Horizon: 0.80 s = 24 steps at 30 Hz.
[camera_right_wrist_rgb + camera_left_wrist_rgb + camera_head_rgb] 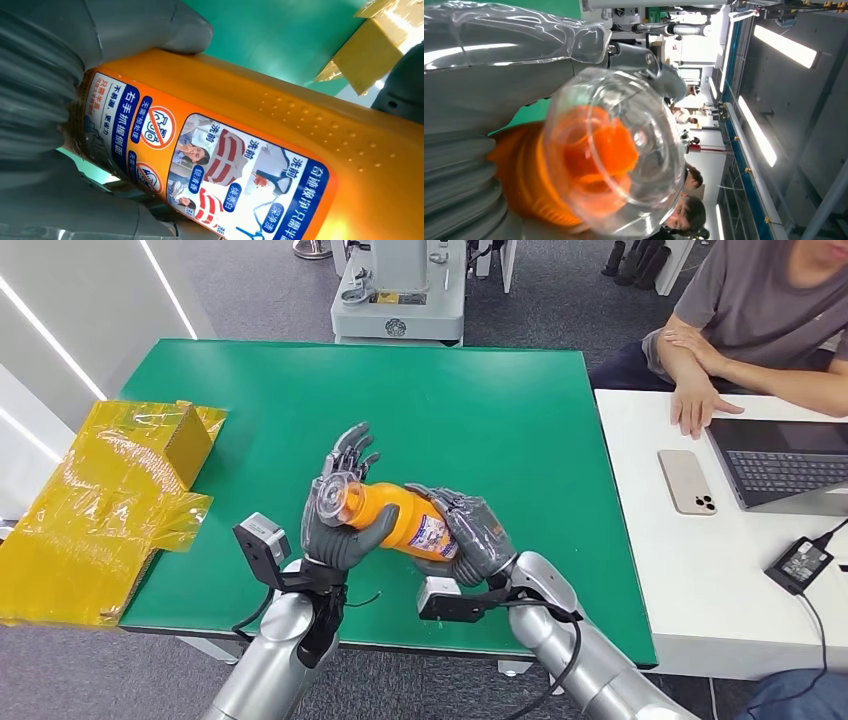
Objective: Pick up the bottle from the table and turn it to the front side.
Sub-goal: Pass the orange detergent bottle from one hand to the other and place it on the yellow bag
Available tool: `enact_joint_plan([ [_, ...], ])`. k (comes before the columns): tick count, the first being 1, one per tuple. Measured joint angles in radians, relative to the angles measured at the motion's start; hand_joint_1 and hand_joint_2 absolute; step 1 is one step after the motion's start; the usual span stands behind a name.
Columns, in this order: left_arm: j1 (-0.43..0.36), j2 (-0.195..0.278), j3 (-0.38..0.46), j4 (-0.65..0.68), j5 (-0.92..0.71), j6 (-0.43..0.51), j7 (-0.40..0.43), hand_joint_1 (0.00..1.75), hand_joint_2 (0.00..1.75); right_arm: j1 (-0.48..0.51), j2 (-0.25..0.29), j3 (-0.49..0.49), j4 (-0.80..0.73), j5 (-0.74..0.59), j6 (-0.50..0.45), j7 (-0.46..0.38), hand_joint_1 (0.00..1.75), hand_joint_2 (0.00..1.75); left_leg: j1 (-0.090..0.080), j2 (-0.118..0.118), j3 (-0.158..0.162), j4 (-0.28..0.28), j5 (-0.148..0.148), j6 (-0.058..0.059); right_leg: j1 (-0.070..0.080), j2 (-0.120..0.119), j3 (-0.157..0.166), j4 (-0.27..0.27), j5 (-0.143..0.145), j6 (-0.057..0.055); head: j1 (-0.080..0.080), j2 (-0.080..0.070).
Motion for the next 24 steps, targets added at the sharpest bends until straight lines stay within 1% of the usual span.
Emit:
enact_joint_plan([
  [16,0.026,-0.013,0.005,-0.022,0.002,0.003,0.0,1.75,1.75,-0.005,0.011,0.0,0.002,0.025,0.016,0.01,1.75,1.75,0.0,0.0,0.0,0.0,0.0,0.0,0.0,0.0,0.0,0.0,0.0,0.0,0.0,0.0],
  [17,0.027,-0.015,0.005,-0.023,0.0,0.003,0.0,1.75,1.75,-0.005,0.012,0.0,0.001,0.028,0.017,0.014,1.47,1.75,0.0,0.0,0.0,0.0,0.0,0.0,0.0,0.0,0.0,0.0,0.0,0.0,0.0,0.0],
  [20,0.03,-0.018,0.005,-0.025,-0.004,0.003,0.0,1.75,1.75,-0.001,0.012,0.0,0.0,0.032,0.02,0.027,0.17,1.75,0.0,0.0,0.0,0.0,0.0,0.0,0.0,0.0,0.0,0.0,0.0,0.0,0.0,0.0],
  [21,0.031,-0.018,0.006,-0.025,-0.006,0.003,0.001,1.75,1.75,0.001,0.012,0.0,-0.001,0.033,0.019,0.031,0.0,1.75,0.0,0.0,0.0,0.0,0.0,0.0,0.0,0.0,0.0,0.0,0.0,0.0,0.0,0.0],
  [24,0.031,-0.017,0.007,-0.025,-0.009,0.003,0.003,1.75,1.75,0.007,0.013,-0.001,-0.003,0.032,0.013,0.046,0.0,1.75,0.0,0.0,0.0,0.0,0.0,0.0,0.0,0.0,0.0,0.0,0.0,0.0,0.0,0.0],
])
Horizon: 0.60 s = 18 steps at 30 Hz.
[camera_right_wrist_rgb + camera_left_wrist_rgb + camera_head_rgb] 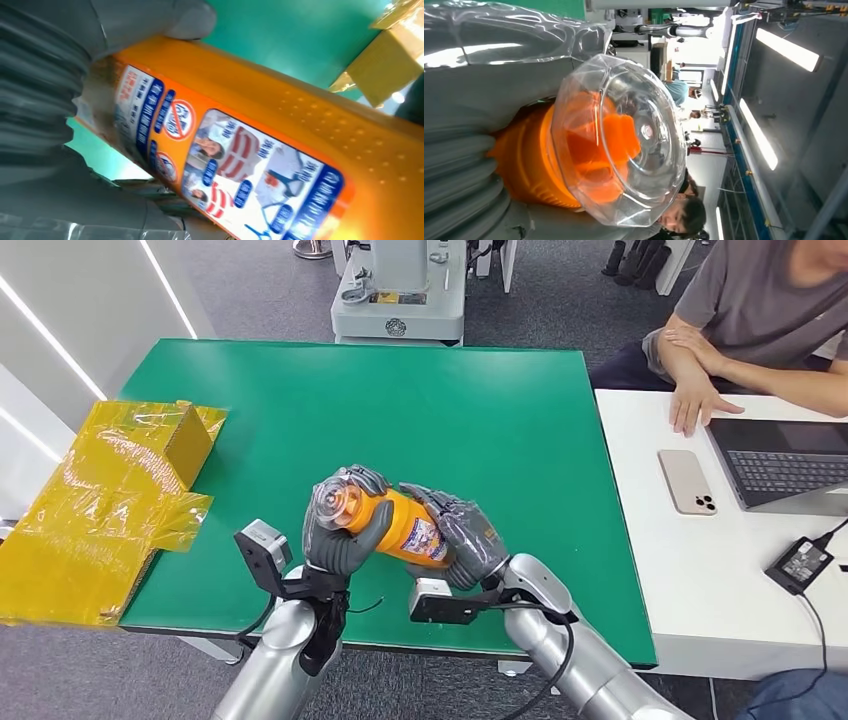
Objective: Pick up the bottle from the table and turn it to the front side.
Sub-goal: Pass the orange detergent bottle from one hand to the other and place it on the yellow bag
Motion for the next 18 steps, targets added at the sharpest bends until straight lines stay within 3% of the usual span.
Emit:
enact_joint_plan([
  [13,-0.007,0.004,0.002,-0.001,0.014,0.046,-0.007,1.75,1.75,0.035,0.032,-0.024,-0.118,-0.139,-0.053,0.014,0.0,1.75,0.0,0.0,0.0,0.0,0.0,0.0,0.0,0.0,0.0,0.0,0.0,0.0,0.0,0.0],
  [18,0.0,0.012,0.005,-0.001,0.015,0.051,-0.008,1.75,1.75,0.063,0.035,-0.034,-0.223,-0.247,-0.003,0.007,0.0,1.75,0.0,0.0,0.0,0.0,0.0,0.0,0.0,0.0,0.0,0.0,0.0,0.0,0.0,0.0],
])
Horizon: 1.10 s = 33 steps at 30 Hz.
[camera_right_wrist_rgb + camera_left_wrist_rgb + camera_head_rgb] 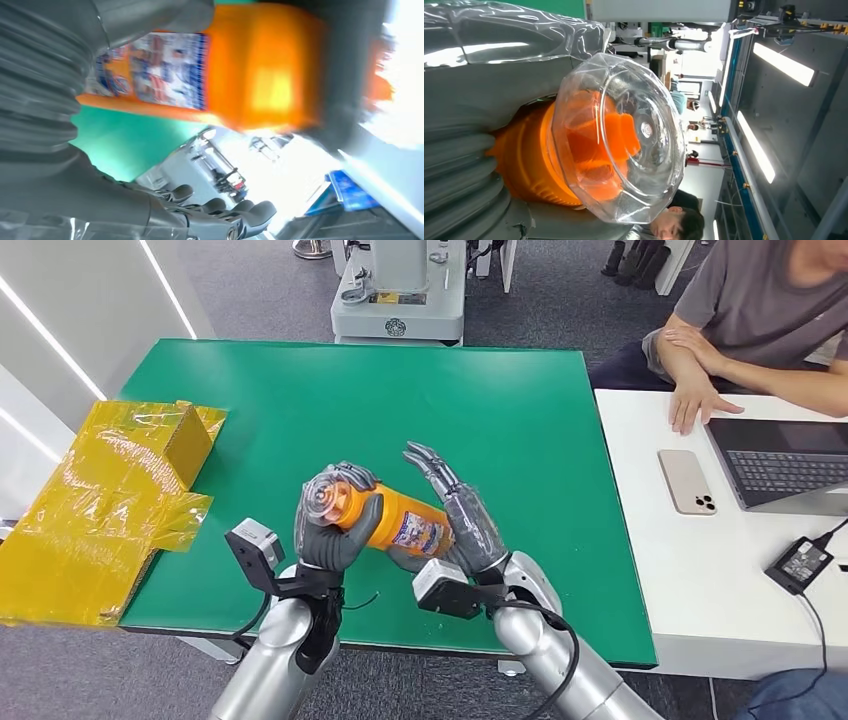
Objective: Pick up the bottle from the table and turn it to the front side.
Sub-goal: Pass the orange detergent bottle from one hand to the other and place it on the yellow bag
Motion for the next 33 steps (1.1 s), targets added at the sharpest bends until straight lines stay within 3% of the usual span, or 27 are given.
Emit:
enact_joint_plan([
  [6,0.005,0.006,0.002,0.0,-0.003,0.01,-0.014,1.75,1.75,0.04,0.003,0.0,-0.172,-0.081,0.009,-0.014,0.0,1.75,0.0,0.0,0.0,0.0,0.0,0.0,0.0,0.0,0.0,0.0,0.0,0.0,0.0,0.0],
  [17,0.004,0.031,0.041,-0.08,-0.137,0.116,0.017,1.75,1.75,0.146,0.014,-0.019,-0.373,-0.149,-0.14,-0.042,0.0,1.75,0.0,0.0,0.0,0.0,0.0,0.0,0.0,0.0,0.0,0.0,0.0,0.0,0.0,0.0],
  [22,-0.021,0.065,0.057,-0.166,-0.31,0.187,0.077,1.75,1.75,0.205,0.02,-0.026,-0.407,-0.158,-0.159,-0.042,0.0,1.75,0.0,0.0,0.0,0.0,0.0,0.0,0.0,0.0,0.0,0.0,0.0,0.0,0.0,0.0],
  [28,-0.047,0.102,0.075,-0.222,-0.394,0.209,0.097,1.75,1.75,0.236,0.032,-0.04,-0.427,-0.164,-0.159,-0.045,0.0,1.75,0.0,0.0,0.0,-0.001,0.0,0.0,0.0,0.0,0.0,0.0,0.0,0.0,0.0,0.0],
  [33,-0.105,0.169,0.093,-0.243,-0.597,0.28,0.176,1.75,1.75,0.264,0.04,-0.048,-0.448,-0.173,-0.157,-0.063,0.0,1.75,0.0,0.0,0.0,-0.001,0.001,-0.001,0.0,0.0,-0.001,0.001,0.0,-0.001,0.0,0.0],
])
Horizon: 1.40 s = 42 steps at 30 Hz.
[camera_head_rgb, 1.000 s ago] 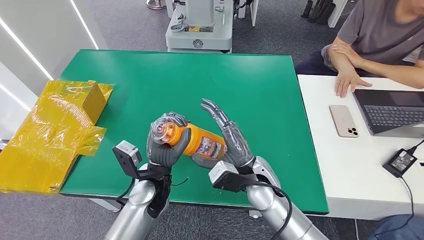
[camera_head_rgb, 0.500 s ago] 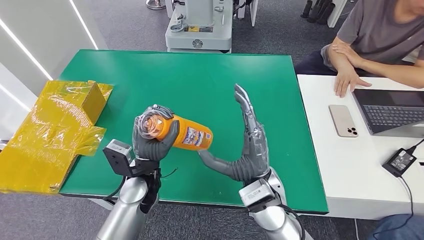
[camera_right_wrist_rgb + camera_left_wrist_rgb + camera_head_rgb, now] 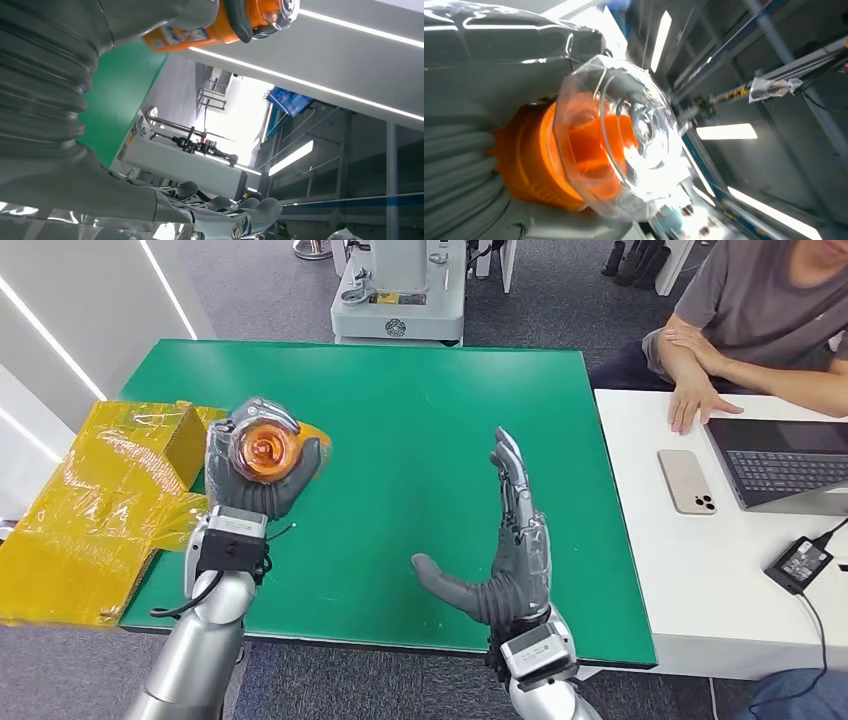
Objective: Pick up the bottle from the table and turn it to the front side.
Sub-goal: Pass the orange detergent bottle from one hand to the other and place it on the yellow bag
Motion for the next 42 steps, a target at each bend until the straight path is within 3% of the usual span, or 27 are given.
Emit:
enact_joint_plan([
  [6,-0.155,0.115,0.022,0.152,-0.593,0.317,0.167,1.75,1.75,0.03,0.015,-0.004,-0.022,-0.001,0.032,0.001,0.0,1.75,0.0,0.0,0.0,0.0,0.001,-0.001,0.0,0.0,0.0,0.001,0.0,-0.001,0.0,0.0],
  [13,-0.249,0.188,0.024,0.395,-0.837,0.35,0.284,1.75,1.75,0.057,0.024,-0.005,-0.039,0.018,0.066,0.002,0.0,1.75,0.0,0.001,0.0,0.0,0.001,-0.002,0.0,0.001,-0.001,0.001,0.001,-0.001,0.0,0.0],
  [21,-0.332,0.239,0.025,0.655,-0.955,0.352,0.327,1.75,1.75,0.077,0.027,-0.016,-0.05,0.026,0.095,0.002,0.0,1.75,0.0,0.002,0.0,0.0,0.001,-0.002,0.0,0.002,-0.002,0.001,0.001,-0.001,0.0,0.0],
  [27,-0.352,0.262,0.025,0.762,-0.999,0.355,0.328,1.75,1.75,0.08,0.027,-0.017,-0.05,0.026,0.106,0.002,0.0,1.75,0.0,0.002,0.0,0.0,0.001,-0.002,0.0,0.002,-0.002,0.001,0.0,-0.001,0.0,0.0],
  [30,-0.361,0.268,0.025,0.812,-0.997,0.334,0.277,1.75,1.75,0.081,0.027,-0.017,-0.05,0.025,0.108,0.001,0.0,1.75,0.0,0.002,0.0,0.0,0.001,-0.002,0.0,0.003,-0.002,0.001,0.0,-0.001,0.0,0.0],
  [35,-0.365,0.279,0.025,0.922,-0.941,0.183,0.119,1.75,1.75,0.083,0.027,-0.016,-0.052,0.035,0.111,-0.01,0.0,1.75,0.0,0.002,0.0,0.0,0.001,-0.002,0.0,0.003,-0.002,0.001,0.001,-0.001,0.0,0.0],
  [42,-0.332,0.287,0.025,1.017,-0.918,0.143,0.115,1.75,1.75,0.089,0.027,-0.017,-0.065,0.055,0.125,-0.009,0.0,1.75,0.0,0.002,-0.001,0.0,0.001,-0.002,0.0,0.003,-0.003,0.001,0.0,-0.001,0.0,0.0],
])
